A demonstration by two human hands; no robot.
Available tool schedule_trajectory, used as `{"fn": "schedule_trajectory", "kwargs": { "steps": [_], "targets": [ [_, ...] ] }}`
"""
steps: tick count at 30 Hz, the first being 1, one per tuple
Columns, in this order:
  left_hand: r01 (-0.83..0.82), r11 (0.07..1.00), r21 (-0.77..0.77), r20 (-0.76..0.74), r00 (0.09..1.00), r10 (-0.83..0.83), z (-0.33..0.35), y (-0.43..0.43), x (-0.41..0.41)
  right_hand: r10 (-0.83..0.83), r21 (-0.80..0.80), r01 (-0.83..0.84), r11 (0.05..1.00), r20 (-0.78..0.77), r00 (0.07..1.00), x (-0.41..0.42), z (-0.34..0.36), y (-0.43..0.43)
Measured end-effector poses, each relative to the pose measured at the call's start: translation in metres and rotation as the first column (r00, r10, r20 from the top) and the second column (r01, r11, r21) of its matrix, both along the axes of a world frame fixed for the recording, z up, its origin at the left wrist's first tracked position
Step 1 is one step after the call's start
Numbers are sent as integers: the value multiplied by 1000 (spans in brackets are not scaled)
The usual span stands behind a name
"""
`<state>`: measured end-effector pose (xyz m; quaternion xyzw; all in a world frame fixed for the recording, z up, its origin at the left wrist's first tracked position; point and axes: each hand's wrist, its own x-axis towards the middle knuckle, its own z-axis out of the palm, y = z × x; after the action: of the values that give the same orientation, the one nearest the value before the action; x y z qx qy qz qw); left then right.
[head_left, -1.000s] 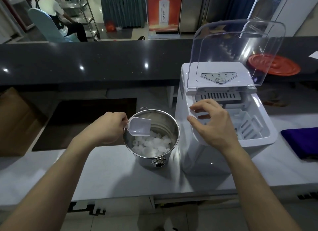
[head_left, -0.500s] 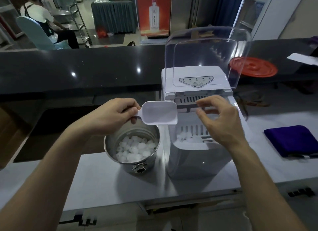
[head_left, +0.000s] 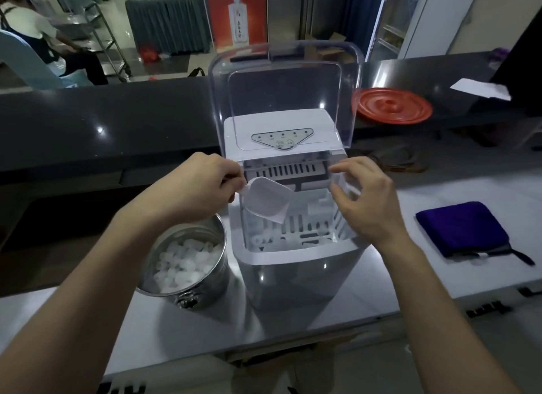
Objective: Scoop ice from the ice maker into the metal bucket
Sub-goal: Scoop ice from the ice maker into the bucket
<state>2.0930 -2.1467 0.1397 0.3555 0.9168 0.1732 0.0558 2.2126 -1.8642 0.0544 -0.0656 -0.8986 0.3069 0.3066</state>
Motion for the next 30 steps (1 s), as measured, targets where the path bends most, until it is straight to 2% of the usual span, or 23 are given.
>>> {"fn": "schedule_trajectory", "kwargs": {
  "steps": [3, 12, 16, 22, 30],
  "targets": [
    [-8, 1000, -17, -17, 1000, 8, -6, 6, -2, -2, 35, 1, 999, 22, 1000, -2, -11, 3],
    [47, 982, -181, -147, 986, -74, -5, 32, 5, -15, -47, 17, 999, 36, 999, -3, -16, 2],
    [69, 967, -245, -149, 983, -108, -8, 43, 8, -17, -47, 19, 999, 34, 999, -3, -15, 2],
    [37, 976, -215, -118, 991, -63, -8, 50, 9, -19, -43, 21, 999, 41, 999, -3, -16, 0],
    [26, 947, -320, -106, 992, -64, -25, 61, 13, -23, -37, 25, 999, 44, 999, -2, -15, -1]
  ]
}}
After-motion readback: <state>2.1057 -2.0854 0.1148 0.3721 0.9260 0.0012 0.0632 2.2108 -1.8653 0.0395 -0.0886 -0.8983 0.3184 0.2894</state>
